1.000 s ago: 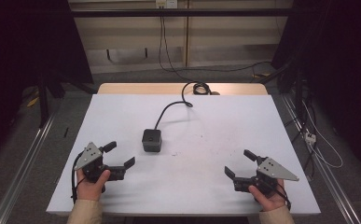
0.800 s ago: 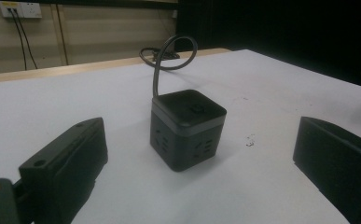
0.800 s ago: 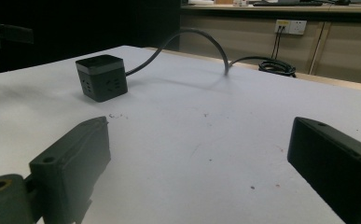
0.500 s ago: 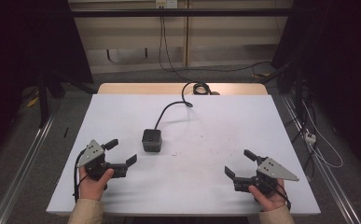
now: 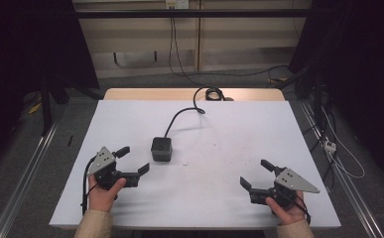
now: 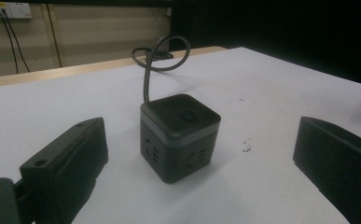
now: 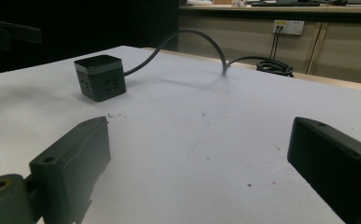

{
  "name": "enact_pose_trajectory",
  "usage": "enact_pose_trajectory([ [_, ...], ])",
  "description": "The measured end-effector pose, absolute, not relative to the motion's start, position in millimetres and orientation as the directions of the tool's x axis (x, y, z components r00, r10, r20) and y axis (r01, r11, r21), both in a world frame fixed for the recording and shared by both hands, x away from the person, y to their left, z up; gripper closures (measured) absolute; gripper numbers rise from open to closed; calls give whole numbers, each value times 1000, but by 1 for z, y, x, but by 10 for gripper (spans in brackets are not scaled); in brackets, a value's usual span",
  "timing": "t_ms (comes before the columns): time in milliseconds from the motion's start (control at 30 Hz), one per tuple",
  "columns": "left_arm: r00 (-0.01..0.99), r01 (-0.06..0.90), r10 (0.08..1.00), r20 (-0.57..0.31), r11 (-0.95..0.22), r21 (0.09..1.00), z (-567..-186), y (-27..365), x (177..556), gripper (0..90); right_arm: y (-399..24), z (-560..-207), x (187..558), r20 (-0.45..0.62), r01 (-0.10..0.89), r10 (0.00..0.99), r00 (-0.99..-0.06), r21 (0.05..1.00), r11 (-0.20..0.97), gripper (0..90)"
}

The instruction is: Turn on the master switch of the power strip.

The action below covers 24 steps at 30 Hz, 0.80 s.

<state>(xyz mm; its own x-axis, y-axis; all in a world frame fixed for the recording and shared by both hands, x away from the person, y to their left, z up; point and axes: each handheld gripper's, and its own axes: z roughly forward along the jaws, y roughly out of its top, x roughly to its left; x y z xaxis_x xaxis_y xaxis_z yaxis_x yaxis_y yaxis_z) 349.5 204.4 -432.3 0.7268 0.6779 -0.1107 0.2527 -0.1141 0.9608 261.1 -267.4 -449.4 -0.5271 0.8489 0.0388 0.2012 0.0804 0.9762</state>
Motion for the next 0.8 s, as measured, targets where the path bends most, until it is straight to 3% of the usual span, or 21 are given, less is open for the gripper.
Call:
enact_pose_trajectory([
  [800, 734, 256, 668, -122, -106, 961, -431, 196, 355, 29, -272, -450, 260, 45, 199, 853, -520, 977, 70, 51],
])
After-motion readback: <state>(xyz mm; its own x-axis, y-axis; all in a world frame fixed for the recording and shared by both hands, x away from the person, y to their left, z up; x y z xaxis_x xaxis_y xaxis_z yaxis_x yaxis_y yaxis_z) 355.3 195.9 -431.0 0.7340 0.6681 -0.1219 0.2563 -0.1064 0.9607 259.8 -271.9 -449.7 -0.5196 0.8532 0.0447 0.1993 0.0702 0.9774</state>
